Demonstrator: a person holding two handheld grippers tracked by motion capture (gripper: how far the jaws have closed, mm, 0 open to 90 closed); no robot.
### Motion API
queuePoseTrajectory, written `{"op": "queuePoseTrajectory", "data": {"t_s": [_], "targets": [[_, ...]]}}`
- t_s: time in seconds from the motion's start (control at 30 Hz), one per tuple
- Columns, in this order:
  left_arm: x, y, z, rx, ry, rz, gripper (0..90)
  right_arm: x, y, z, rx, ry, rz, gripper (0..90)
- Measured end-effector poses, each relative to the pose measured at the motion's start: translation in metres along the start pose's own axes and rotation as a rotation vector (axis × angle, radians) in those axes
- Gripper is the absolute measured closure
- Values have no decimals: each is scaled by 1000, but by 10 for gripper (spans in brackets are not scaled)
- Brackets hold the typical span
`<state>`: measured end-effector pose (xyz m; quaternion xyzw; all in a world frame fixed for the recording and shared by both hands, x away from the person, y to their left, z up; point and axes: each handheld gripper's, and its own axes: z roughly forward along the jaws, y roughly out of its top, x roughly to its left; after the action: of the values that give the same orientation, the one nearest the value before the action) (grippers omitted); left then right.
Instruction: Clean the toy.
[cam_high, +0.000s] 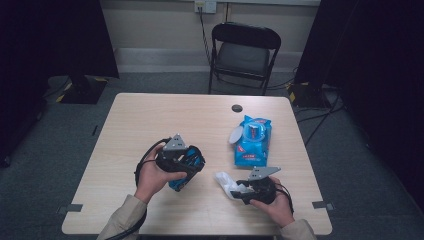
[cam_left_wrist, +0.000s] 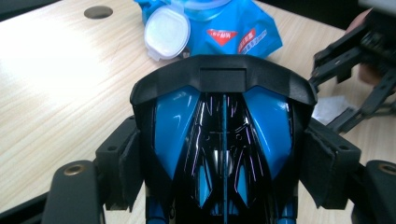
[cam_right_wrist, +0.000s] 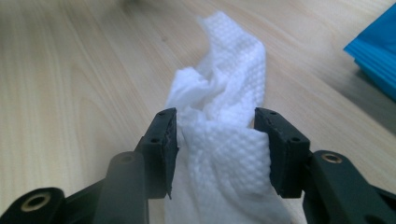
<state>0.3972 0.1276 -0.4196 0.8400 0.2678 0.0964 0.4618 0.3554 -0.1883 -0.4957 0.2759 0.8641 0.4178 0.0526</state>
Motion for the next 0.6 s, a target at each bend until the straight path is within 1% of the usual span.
{"op": "queuePoseTrajectory", "data": {"t_s": [0.07, 0.1, 0.17, 0.2, 0.23, 0.33, 0.37, 0.43, 0.5, 0.53, 0.57, 0.6], "targets": [[-1, 1, -1, -8, 0, 3, 255, -1, -2, 4, 18, -3, -4, 531], [-1, 2, -1, -13, -3, 2, 255, 0, -2, 5, 10, -3, -10, 551], [-2, 2, -3, -17, -3, 3, 255, 1, -1, 6, 20, -24, -43, 601], [-2, 2, -3, -17, -3, 3, 255, 2, 0, 6, 21, -41, -53, 642], [-3, 3, -4, -22, -4, 4, 255, 3, 0, 7, 20, -44, -52, 683], [-4, 3, -6, -27, -11, 5, 255, 5, 2, 6, 10, -45, -55, 799], [-4, 2, -6, -24, -15, 7, 255, 5, 3, 4, 0, -42, -51, 818], [-5, 1, -5, -16, -18, 11, 255, 4, 9, -2, -27, -34, -33, 836], [-6, 0, -3, -12, -22, 7, 255, 1, 12, -5, -34, -24, -15, 840], [-5, -1, -2, -10, -24, 9, 255, -1, 12, -6, -37, -28, -1, 839], [-6, -2, -1, -9, -26, 7, 255, -2, 11, -6, -37, -34, 12, 826], [-6, -2, -1, -8, -26, 4, 255, -3, 10, -5, -37, -29, 29, 789]]}}
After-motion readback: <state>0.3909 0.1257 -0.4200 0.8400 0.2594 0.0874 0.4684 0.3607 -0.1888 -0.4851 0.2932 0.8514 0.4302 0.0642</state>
